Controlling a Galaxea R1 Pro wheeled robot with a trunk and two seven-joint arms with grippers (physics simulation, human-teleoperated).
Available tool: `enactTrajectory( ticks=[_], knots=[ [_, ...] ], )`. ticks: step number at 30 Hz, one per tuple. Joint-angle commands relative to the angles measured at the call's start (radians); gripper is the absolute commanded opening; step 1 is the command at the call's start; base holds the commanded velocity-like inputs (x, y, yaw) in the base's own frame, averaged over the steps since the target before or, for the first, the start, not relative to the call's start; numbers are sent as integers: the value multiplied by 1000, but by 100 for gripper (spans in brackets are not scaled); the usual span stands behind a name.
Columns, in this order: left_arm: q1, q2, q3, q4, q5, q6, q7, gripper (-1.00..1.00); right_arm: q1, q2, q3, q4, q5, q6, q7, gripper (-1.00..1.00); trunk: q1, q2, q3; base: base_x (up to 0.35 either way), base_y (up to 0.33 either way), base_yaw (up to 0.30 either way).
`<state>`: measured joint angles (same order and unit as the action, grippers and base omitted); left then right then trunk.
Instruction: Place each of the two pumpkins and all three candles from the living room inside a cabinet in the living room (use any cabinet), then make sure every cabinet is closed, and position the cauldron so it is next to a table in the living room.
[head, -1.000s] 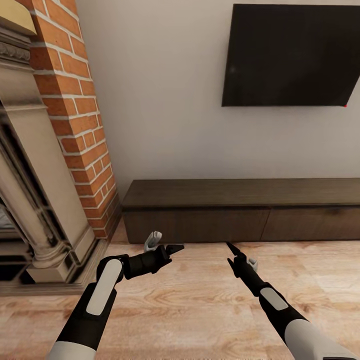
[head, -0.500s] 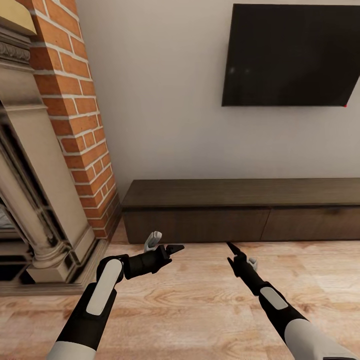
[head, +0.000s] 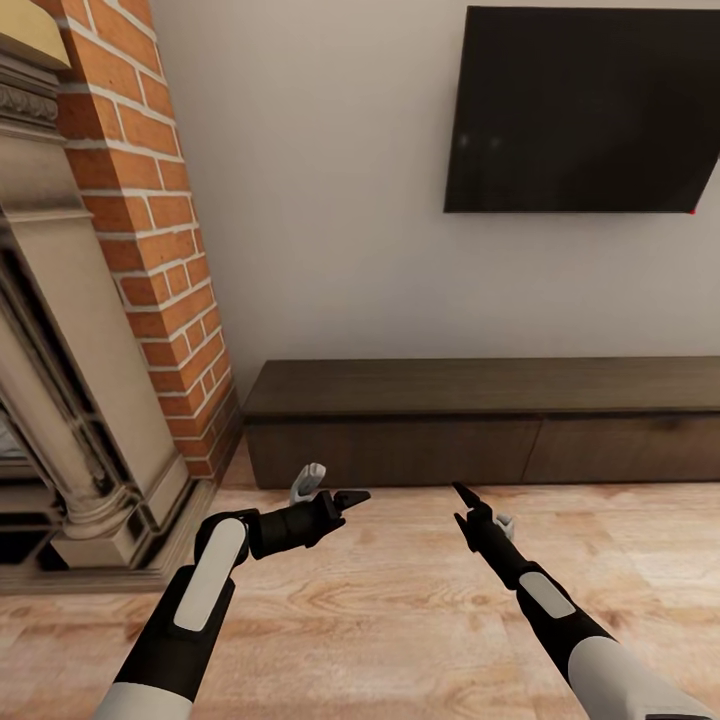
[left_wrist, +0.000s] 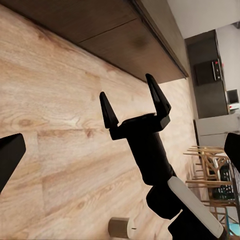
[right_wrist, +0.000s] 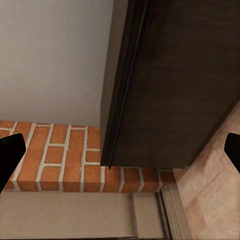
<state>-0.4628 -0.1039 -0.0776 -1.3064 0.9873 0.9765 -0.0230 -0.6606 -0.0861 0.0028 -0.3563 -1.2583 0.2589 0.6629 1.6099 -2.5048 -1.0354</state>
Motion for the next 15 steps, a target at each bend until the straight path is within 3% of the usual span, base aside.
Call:
enactTrajectory(
  ticks=[1, 15],
  knots=[
    [0, 0, -1, 0, -3, 3, -2, 100, -1, 0, 0, 0, -12, 10, 1, 100, 0, 0, -1, 111, 0, 0],
    [0, 0, -22, -1, -3, 2, -1, 100, -1, -1, -2, 0, -14, 6, -3, 100, 0, 0, -1, 23, 0, 0]
  ],
)
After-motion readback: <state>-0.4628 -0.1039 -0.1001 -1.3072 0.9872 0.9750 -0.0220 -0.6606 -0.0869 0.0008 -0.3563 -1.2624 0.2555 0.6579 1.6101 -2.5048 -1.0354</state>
